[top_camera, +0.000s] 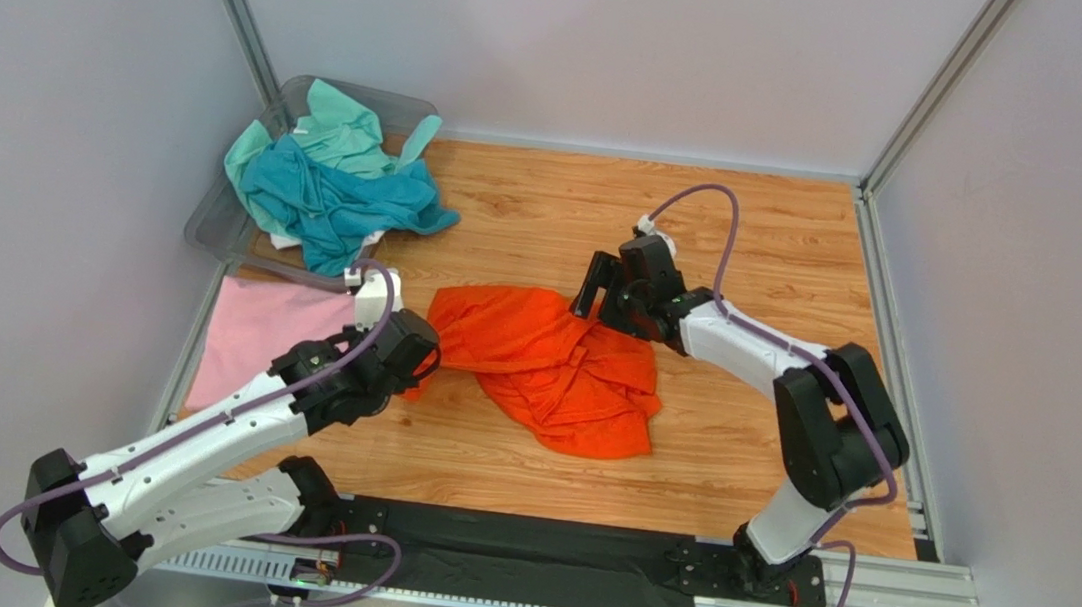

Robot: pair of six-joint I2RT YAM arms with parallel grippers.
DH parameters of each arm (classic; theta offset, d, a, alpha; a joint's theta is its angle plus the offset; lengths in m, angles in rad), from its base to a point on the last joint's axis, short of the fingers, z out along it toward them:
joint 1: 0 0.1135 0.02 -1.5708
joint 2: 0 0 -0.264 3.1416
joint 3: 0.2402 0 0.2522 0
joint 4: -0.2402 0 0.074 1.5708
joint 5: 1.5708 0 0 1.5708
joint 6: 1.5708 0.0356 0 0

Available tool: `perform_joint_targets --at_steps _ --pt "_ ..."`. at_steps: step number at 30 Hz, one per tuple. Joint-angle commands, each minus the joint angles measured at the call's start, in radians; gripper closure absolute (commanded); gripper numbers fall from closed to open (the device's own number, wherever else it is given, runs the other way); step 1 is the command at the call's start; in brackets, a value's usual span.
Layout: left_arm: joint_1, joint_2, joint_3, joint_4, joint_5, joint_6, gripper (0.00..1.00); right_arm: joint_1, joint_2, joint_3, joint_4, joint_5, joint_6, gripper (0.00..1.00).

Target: Fold and stack the t-shirts

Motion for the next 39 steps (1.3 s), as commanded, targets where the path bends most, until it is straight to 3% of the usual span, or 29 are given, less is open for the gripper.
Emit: perform_joint_targets --at_steps 1,5,14,15,19,21,24,28,32,36,39 --pt "0.004 -0.027 -0.010 -0.005 -0.009 -0.013 1.00 0.002 0.057 0.088 0.019 0.064 0.074 0.19" --pt "0.004 -0.038 -0.013 -0.005 -0.005 -0.005 1.00 0.002 0.135 0.136 0.016 0.090 0.093 0.21" --pt "0.004 -0.059 -0.022 -0.002 -0.006 0.004 1.00 0.018 0.244 0.197 0.005 0.139 0.145 0.36" --pt "0.004 -0.058 -0.022 -0.002 -0.009 0.004 1.00 0.021 0.248 0.205 0.005 0.147 0.146 0.41" --pt "0.006 -0.055 -0.011 0.001 -0.018 0.006 1.00 0.040 0.228 0.205 0.008 0.220 0.137 0.80" --pt "0.004 -0.055 0.002 0.000 -0.026 0.013 1.00 0.044 0.186 0.202 0.008 0.249 0.120 0.90" --pt "0.004 -0.058 0.045 -0.014 -0.064 0.026 1.00 0.046 0.102 0.208 -0.015 0.297 0.070 0.96" --pt "0.006 -0.074 0.151 -0.026 -0.100 0.064 1.00 0.051 -0.072 0.228 -0.107 0.335 -0.019 0.98" --pt "0.004 -0.104 0.329 0.027 -0.088 0.194 1.00 0.064 -0.269 0.254 -0.171 0.366 -0.113 0.99" --pt "0.006 -0.154 0.462 0.128 0.009 0.305 1.00 0.086 -0.481 0.301 -0.210 0.340 -0.179 1.00" --pt "0.006 -0.199 0.541 0.255 0.169 0.371 1.00 0.100 -0.613 0.382 -0.253 0.294 -0.205 1.00"
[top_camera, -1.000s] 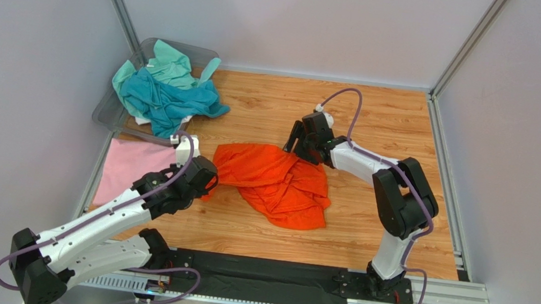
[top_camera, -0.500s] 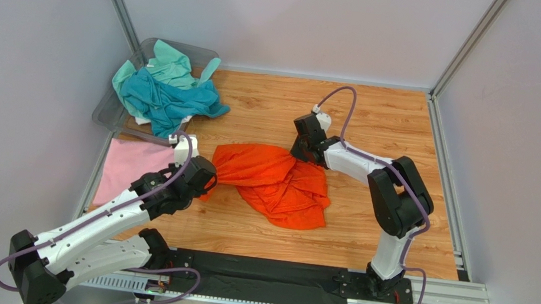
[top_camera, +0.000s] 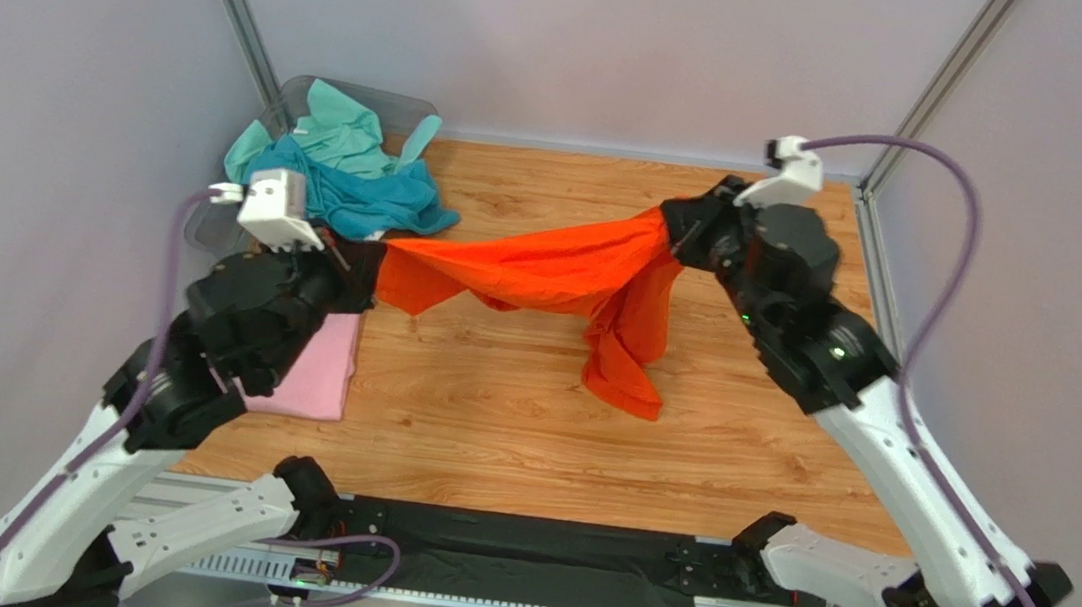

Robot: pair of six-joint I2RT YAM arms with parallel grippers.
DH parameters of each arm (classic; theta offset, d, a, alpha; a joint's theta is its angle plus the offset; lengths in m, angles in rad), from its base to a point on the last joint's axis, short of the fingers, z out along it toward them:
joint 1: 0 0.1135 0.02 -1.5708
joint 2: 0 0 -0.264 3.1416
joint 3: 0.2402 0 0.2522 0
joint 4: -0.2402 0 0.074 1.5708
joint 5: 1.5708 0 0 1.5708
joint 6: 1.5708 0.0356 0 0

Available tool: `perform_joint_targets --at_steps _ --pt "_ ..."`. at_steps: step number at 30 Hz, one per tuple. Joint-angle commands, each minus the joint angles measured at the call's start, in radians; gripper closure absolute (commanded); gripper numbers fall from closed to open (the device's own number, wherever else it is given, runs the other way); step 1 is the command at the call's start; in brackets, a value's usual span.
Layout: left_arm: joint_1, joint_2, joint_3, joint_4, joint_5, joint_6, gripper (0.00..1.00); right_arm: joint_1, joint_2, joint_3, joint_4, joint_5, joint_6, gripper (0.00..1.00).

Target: Fold and stack the t-shirts

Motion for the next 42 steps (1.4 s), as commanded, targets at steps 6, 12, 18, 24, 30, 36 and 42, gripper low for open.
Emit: perform_joint_targets --at_steps 6,12,18,24,30,36,42 --pt "0.005 -0.034 0.271 0.207 0.410 0.171 1.00 0.023 -0.211 0.358 -0.181 -0.146 -0.104 1.00" --pt "0.004 0.059 0.417 0.182 0.412 0.206 1.00 0.023 -0.200 0.509 -0.258 -0.191 -0.153 1.00" --pt "0.005 0.156 0.440 0.197 0.132 0.281 1.00 0.022 -0.127 0.517 -0.252 0.008 -0.254 1.00" --pt "0.134 0.432 0.547 0.164 0.075 0.314 1.00 -0.182 0.116 0.597 -0.223 -0.092 -0.315 1.00" --pt "0.309 0.780 0.996 0.127 0.168 0.371 1.00 -0.402 0.440 1.045 -0.243 -0.477 -0.314 1.00" --pt "0.310 0.807 1.131 0.124 0.151 0.402 1.00 -0.403 0.484 1.234 -0.267 -0.520 -0.329 1.00" --pt "0.310 0.500 0.588 0.193 0.081 0.344 1.00 -0.394 0.269 0.991 -0.417 -0.543 -0.315 1.00"
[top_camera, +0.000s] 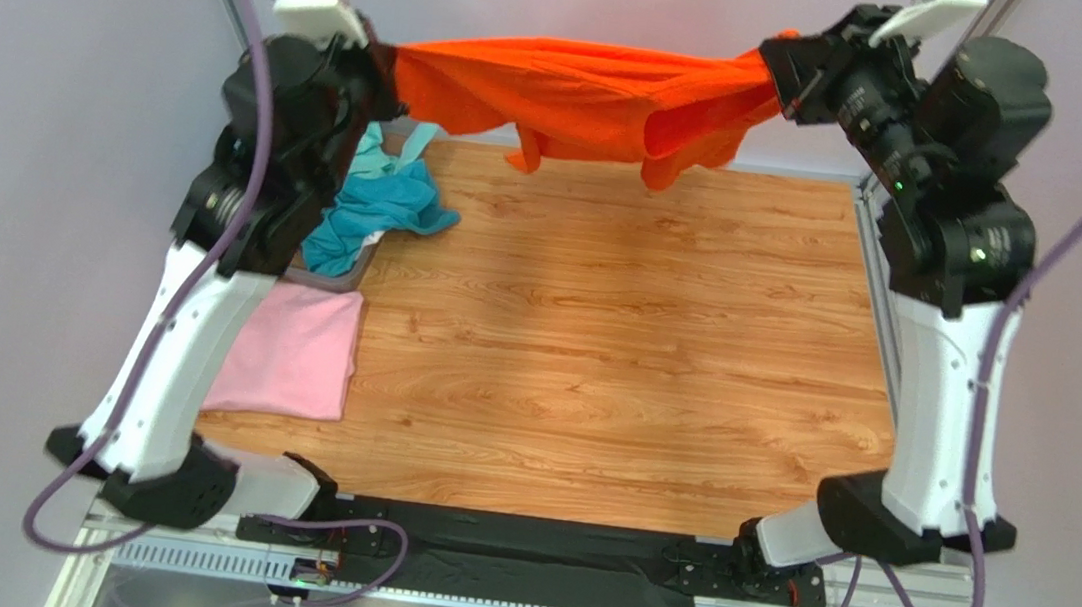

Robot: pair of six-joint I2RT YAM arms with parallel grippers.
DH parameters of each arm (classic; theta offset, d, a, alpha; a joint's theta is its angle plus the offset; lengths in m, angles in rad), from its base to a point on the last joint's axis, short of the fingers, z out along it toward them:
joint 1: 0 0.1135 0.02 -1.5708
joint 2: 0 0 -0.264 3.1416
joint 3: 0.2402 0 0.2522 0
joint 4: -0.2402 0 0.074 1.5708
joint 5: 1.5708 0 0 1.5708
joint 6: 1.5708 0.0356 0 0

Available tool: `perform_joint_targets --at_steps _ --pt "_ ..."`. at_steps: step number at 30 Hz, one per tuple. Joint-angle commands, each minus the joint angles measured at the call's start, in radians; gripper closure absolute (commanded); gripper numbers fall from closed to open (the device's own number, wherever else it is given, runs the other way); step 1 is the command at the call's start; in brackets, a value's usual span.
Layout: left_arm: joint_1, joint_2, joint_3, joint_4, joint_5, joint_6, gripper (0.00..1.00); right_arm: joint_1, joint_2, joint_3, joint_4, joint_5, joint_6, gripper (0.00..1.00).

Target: Fold and stack the t-shirts

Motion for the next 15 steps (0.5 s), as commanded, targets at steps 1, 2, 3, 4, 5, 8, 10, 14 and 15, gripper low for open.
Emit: perform_joint_targets --at_steps 1,2,3,4,5,8,10,14,15 --pt "0.005 -0.238 -0.298 0.065 -0.085 -0.026 1.00 0.011 -0.124 -0.104 -0.142 -0.038 -0.027 1.00" --pt "0.005 -0.282 -0.379 0.068 -0.098 -0.048 1.00 0.045 -0.159 -0.141 -0.236 -0.025 -0.035 1.00" --pt "0.005 -0.321 -0.543 0.070 -0.098 -0.099 1.00 0.071 -0.179 -0.198 -0.271 -0.009 -0.041 1.00" --pt "0.005 -0.395 -0.620 0.069 -0.095 -0.121 1.00 0.133 -0.204 -0.326 -0.297 0.010 -0.047 1.00" --pt "0.005 -0.427 -0.695 0.056 -0.115 -0.153 1.00 0.169 -0.251 -0.409 -0.302 0.055 -0.043 0.99" --pt "0.005 -0.524 -0.971 -0.063 -0.184 -0.386 1.00 0.312 -0.301 -0.677 -0.258 0.129 -0.012 0.94" --pt "0.005 -0.576 -1.064 -0.109 -0.192 -0.451 1.00 0.394 -0.304 -0.801 -0.216 0.165 0.029 0.90" --pt "0.005 -0.616 -1.193 -0.224 -0.204 -0.616 1.00 0.467 -0.260 -1.106 -0.071 0.119 0.117 0.63" --pt "0.005 -0.616 -1.199 -0.243 -0.207 -0.632 0.99 0.470 -0.241 -1.126 -0.056 0.101 0.124 0.57"
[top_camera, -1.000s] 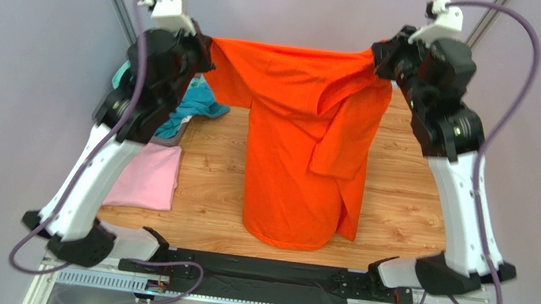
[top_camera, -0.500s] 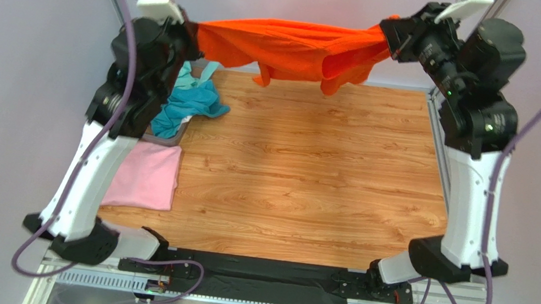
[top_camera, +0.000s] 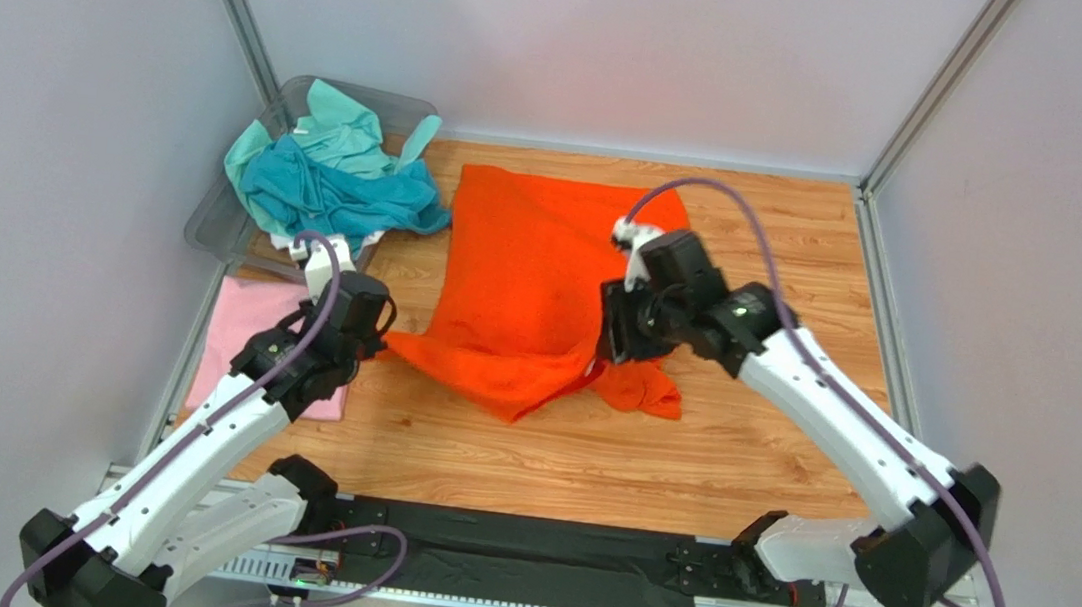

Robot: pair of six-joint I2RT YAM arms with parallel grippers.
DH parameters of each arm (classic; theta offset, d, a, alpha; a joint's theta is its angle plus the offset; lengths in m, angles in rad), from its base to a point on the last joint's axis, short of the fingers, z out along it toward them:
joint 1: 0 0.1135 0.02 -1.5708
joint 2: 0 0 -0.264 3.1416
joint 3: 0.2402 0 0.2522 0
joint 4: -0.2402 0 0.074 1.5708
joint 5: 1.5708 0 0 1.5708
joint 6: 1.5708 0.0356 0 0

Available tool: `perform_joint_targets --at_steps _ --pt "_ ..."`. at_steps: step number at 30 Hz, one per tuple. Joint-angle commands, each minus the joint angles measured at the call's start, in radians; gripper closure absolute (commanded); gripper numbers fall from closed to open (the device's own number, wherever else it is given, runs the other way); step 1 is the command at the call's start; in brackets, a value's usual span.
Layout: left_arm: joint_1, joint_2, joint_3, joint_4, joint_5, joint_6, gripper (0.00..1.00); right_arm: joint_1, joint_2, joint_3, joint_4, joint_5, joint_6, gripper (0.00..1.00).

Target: Fold and stack the t-shirts

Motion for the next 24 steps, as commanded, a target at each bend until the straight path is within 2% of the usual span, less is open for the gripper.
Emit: perform_joint_targets --at_steps 1,2,3,4,5,6,7,10,16,19,24 --pt "0.008 -0.046 0.014 -0.100 -0.079 -0.184 0.94 0.029 0.029 -0.092 0.087 -0.007 0.068 0.52" --pt "0.008 -0.040 0.016 -0.115 -0.091 -0.187 0.87 0.032 0.058 -0.099 0.089 -0.014 0.071 0.43" --pt "0.008 -0.024 0.026 -0.127 -0.096 -0.192 0.74 0.032 0.066 -0.107 0.086 -0.009 0.071 0.32" --pt "0.008 -0.018 0.033 -0.158 -0.102 -0.202 0.70 0.034 0.068 -0.112 0.081 -0.002 0.071 0.13" --pt "0.008 -0.009 0.040 -0.172 -0.103 -0.227 0.64 0.034 0.060 -0.118 0.081 0.011 0.074 0.01" --pt "0.008 -0.001 0.049 -0.177 -0.100 -0.229 0.54 0.035 0.051 -0.124 0.080 0.014 0.076 0.00" --pt "0.008 0.011 0.053 -0.180 -0.094 -0.227 0.40 0.032 0.025 -0.145 0.083 0.020 0.085 0.00" --pt "0.008 0.039 0.069 -0.177 -0.062 -0.227 0.16 0.031 -0.020 -0.181 0.089 0.077 0.114 0.00" --pt "0.007 0.074 0.086 -0.149 0.044 -0.177 0.03 0.003 -0.067 -0.251 0.070 0.190 0.192 0.00" --pt "0.007 0.074 0.070 -0.076 0.123 -0.135 0.02 -0.070 -0.112 -0.314 0.067 0.196 0.246 0.00" --pt "0.007 0.071 -0.018 0.096 0.347 -0.058 0.00 -0.178 -0.153 -0.452 0.073 0.189 0.284 0.00"
